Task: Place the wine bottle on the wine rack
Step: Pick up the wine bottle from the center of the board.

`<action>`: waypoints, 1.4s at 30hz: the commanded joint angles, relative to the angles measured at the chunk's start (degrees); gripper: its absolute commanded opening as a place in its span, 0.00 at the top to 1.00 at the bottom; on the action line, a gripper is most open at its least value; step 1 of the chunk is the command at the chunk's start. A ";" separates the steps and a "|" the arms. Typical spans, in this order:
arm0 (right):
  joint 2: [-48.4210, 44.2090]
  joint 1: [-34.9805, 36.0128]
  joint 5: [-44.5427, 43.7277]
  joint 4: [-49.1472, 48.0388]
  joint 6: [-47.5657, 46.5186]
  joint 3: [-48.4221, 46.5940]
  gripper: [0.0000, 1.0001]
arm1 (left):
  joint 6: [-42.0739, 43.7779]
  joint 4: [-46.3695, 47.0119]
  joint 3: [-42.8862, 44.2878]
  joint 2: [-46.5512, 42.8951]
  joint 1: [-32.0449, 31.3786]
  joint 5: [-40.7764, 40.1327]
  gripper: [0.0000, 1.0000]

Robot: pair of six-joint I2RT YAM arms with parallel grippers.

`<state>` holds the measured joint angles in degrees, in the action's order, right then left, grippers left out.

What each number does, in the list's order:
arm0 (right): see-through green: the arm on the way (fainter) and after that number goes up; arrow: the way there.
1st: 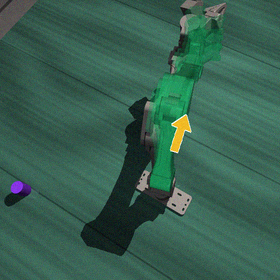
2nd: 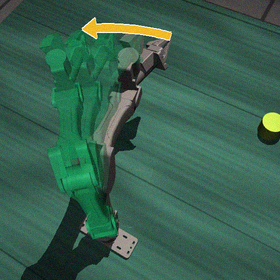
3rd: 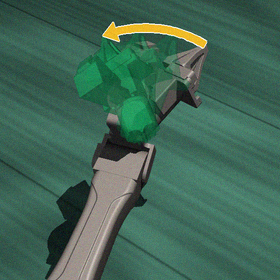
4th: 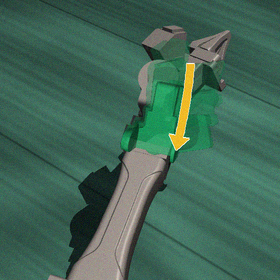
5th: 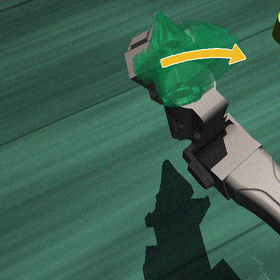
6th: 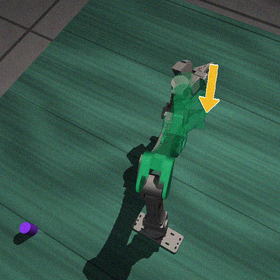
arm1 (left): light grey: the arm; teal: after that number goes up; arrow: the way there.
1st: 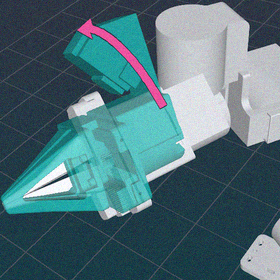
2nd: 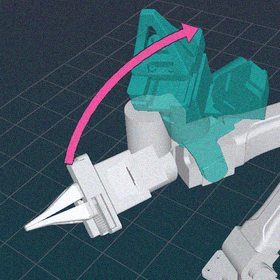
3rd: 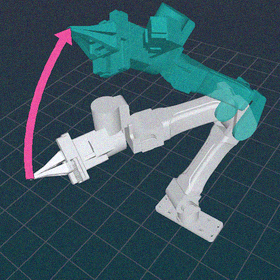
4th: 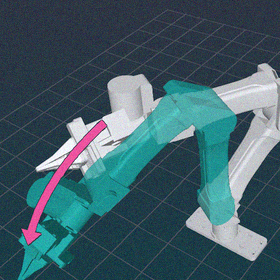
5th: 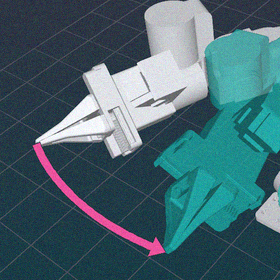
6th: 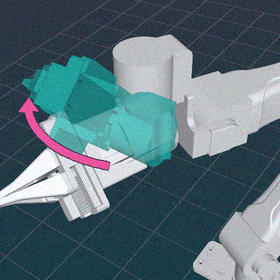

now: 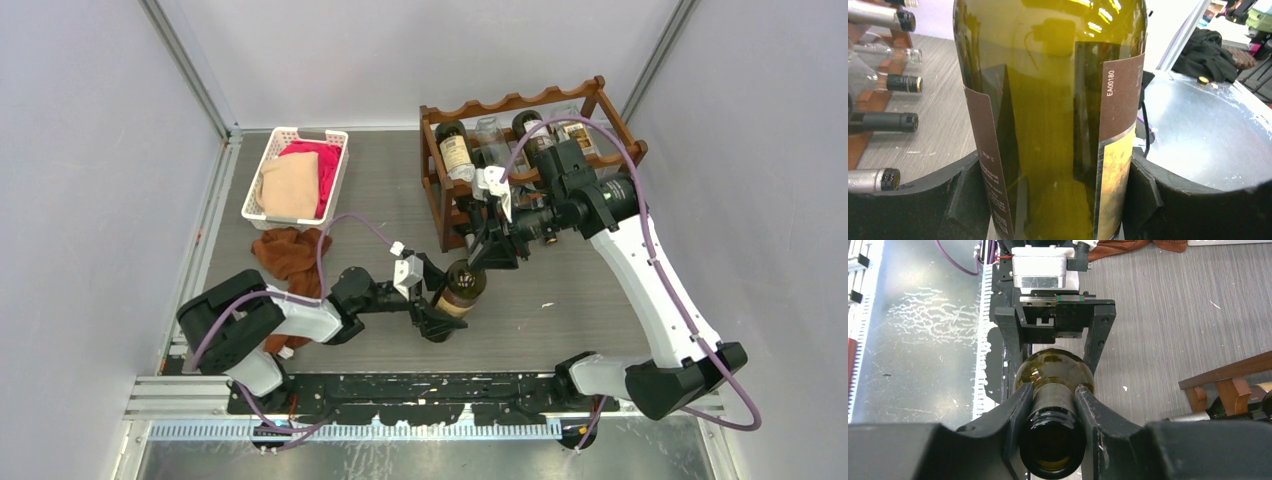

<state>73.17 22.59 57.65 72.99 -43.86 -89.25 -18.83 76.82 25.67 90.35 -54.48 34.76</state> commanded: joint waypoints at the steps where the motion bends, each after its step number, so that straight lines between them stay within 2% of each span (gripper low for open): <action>1: -4.48 -0.95 -2.53 0.26 -3.70 2.15 0.65 | 2.45 -6.66 -0.41 -6.21 1.47 1.42 1.00; 3: -5.58 -0.96 -5.34 1.49 -5.33 4.33 0.36 | 8.34 -24.38 1.70 -13.85 1.48 1.18 1.00; 4: -6.25 -0.91 -6.50 2.18 -6.33 4.91 0.25 | 11.63 -34.65 4.12 -16.70 1.48 0.80 1.00; 7: -7.60 -1.05 -9.46 4.38 -8.05 4.16 0.02 | 21.11 -56.00 8.14 -23.36 1.48 -0.23 1.00; 12: -7.70 -1.57 -12.78 8.56 -11.10 -1.59 0.00 | 30.88 -79.72 14.35 -26.92 1.12 -4.27 1.00; 18: -5.67 -1.48 -8.00 11.27 -19.99 -3.11 0.00 | 37.41 -94.23 22.02 -25.30 -1.12 -8.37 1.00; 21: -4.20 -0.02 -4.32 10.91 -24.26 -0.67 0.00 | 38.36 -96.02 24.75 -23.80 -1.94 -8.58 1.00; 24: -3.49 1.52 -4.32 6.86 -23.08 2.95 0.00 | 38.53 -96.01 26.24 -22.84 -2.76 -8.62 1.00; 29: -3.39 4.04 -7.82 0.81 -18.08 8.24 0.00 | 37.41 -94.62 27.33 -21.79 -4.04 -8.01 1.00; 36: -4.74 6.87 -14.13 0.23 -17.69 13.58 0.00 | 36.28 -97.62 30.03 -20.32 -4.05 -9.88 1.00; 42: -6.10 8.88 -18.38 -1.01 -15.81 17.12 0.08 | 35.11 -99.53 31.48 -20.13 -4.00 -11.25 1.00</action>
<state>69.28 30.15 42.87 74.56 -61.69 -73.47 17.78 -24.88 52.60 71.02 -58.28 23.49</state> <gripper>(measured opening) 0.956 0.754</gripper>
